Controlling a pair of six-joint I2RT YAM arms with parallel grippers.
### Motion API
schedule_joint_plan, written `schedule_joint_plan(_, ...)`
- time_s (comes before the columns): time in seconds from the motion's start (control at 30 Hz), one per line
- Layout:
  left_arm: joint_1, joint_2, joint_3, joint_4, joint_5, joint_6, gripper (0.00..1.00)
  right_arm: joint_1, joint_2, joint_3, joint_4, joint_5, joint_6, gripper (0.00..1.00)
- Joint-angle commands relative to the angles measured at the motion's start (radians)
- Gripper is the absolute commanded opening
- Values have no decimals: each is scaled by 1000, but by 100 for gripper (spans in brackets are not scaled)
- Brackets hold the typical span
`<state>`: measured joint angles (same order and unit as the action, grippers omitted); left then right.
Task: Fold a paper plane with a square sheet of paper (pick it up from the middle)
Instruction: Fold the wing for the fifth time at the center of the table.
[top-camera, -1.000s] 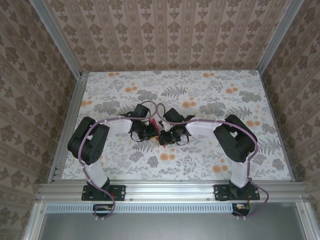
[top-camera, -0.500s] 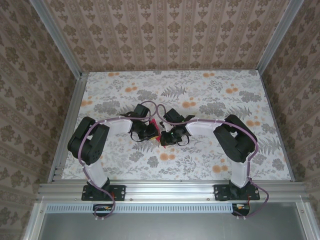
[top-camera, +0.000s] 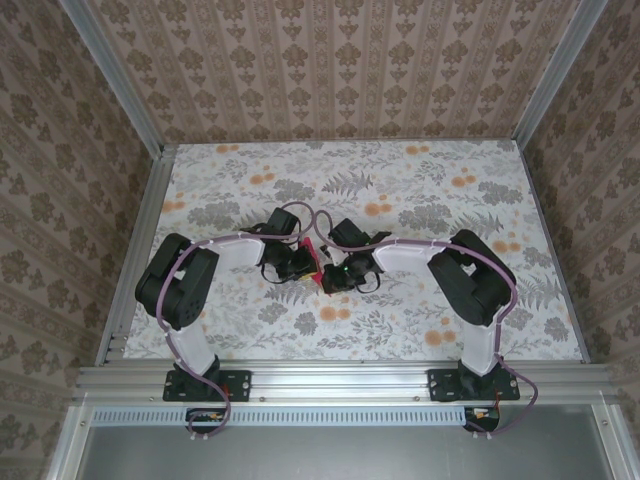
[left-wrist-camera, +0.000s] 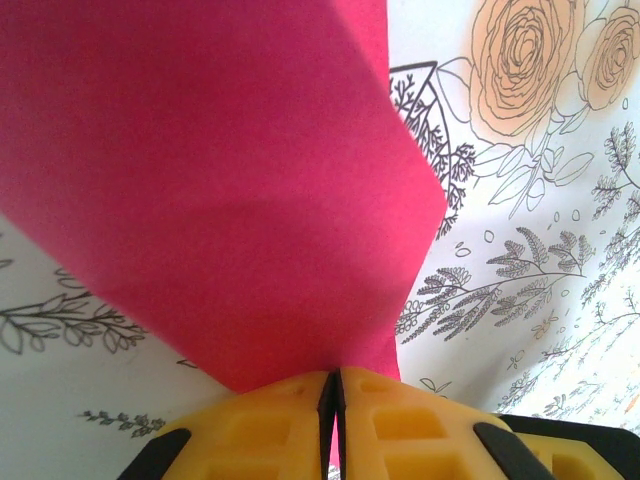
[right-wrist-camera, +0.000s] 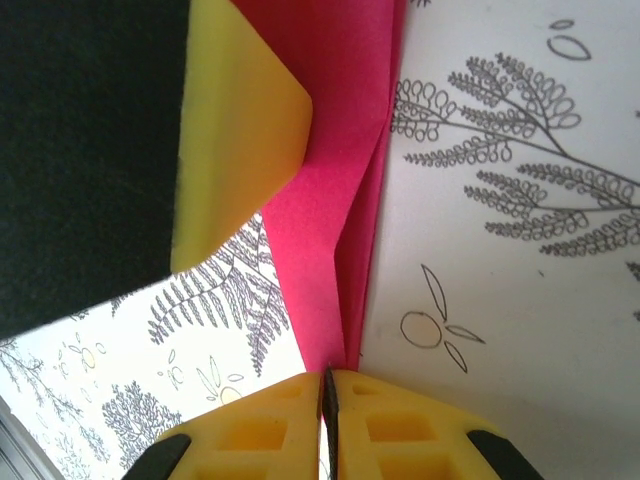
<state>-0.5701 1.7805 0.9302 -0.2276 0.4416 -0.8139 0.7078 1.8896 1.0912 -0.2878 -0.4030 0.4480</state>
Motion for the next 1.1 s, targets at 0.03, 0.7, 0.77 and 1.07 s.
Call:
schedule_joint_plan(0.03,1,51,-16,-68,-86,17,14,5,-68,-12,-11,-35,17,13)
schedule_joint_plan(0.7,2,51,-13,-66,-77,11,14,8,54,51,-67,-11,1,13)
schedule_joint_plan(0.77,3,53,-13,-67,-80,10,14,9,54,44,-82,4,-4,13)
schedule_joint_plan(1.07,9,59,-15,-72,-85,15,14,9,14,-14,-102,-13,-23,13)
